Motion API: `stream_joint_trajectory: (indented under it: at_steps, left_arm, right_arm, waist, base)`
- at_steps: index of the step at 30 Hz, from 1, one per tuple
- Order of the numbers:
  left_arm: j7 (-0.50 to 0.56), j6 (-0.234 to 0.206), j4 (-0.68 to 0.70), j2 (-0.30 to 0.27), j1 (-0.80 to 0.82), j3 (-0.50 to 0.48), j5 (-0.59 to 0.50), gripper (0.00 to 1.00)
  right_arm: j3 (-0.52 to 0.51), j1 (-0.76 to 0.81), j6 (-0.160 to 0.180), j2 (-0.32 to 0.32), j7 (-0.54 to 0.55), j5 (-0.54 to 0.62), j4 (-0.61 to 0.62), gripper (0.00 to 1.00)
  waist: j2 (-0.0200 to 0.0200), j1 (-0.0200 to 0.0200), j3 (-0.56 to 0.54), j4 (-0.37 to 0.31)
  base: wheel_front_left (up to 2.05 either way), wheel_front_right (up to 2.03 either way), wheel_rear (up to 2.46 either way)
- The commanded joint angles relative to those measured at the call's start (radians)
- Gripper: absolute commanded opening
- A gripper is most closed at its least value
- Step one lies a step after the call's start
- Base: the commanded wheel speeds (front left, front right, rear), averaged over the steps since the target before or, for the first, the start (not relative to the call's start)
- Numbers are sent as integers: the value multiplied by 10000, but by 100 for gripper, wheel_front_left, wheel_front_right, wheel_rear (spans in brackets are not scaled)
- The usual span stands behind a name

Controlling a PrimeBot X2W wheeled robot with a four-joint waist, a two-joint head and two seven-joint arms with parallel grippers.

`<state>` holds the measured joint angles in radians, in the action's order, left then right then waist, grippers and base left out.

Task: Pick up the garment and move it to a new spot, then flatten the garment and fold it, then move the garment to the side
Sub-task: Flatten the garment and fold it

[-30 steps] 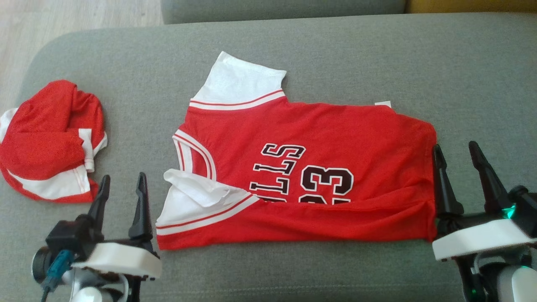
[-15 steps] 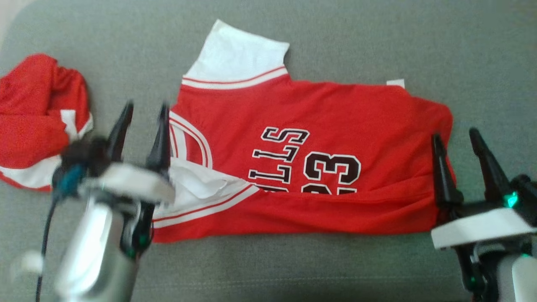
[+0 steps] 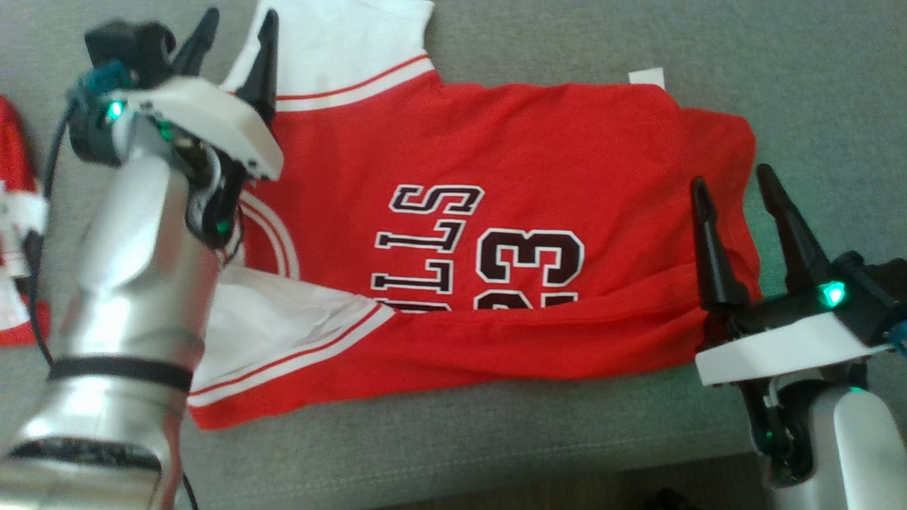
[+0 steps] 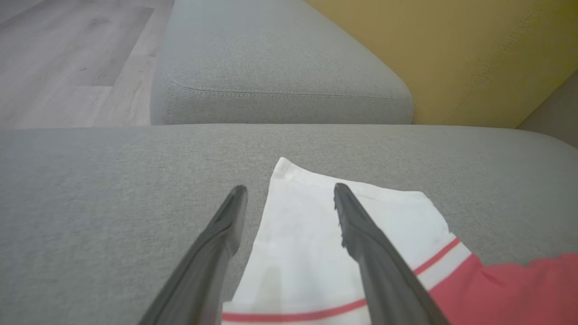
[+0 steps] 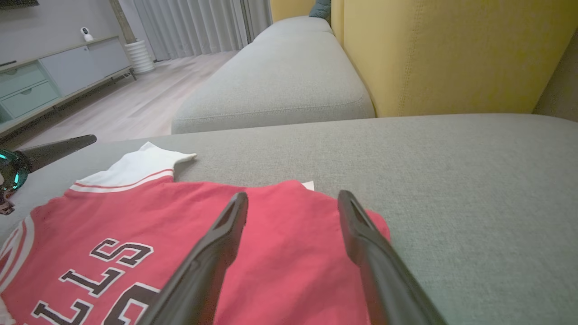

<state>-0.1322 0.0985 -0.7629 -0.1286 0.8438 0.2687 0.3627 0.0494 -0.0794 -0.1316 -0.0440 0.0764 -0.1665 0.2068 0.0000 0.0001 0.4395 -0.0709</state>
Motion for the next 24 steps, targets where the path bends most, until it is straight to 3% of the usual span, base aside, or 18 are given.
stream_joint_trajectory:
  at_steps: [1, 8, 15, 16, 17, 24]
  left_arm:
    - [-21, 79, -316, -374, 794, -159, 15, 100]
    - [84, 212, -2636, -716, 2355, 137, -102, 100]
    - [868, 88, -4433, -953, 3123, 478, -352, 100]
    - [926, 107, -4539, -940, 3177, 531, -366, 46]
    - [910, 126, -4601, -939, 3225, 608, -410, 0]
    - [356, 222, -4769, -932, 3365, 940, -538, 0]
  right_arm:
    - [335, -251, 9, -65, -149, -41, 235, 100]
    - [631, -411, 9, -64, -319, -222, 44, 100]
    - [593, -346, 9, -63, -460, -395, -44, 100]
    - [568, -328, 9, -63, -471, -406, -58, 100]
    - [543, -318, 9, -63, -474, -421, -75, 100]
    - [337, -480, 9, -63, -411, -504, -275, 100]
  waist:
    - [0, -1, 315, -345]
    - [0, -1, 627, -920]
    - [0, -1, 726, -1262]
    - [0, -1, 724, -1267]
    - [0, -1, 726, -1270]
    - [0, -1, 714, -1187]
  base:
    - [0, 0, 0]
    - [0, 0, 0]
    - [0, 0, 0]
    - [0, 0, 0]
    - [0, 0, 0]
    - [0, 0, 0]
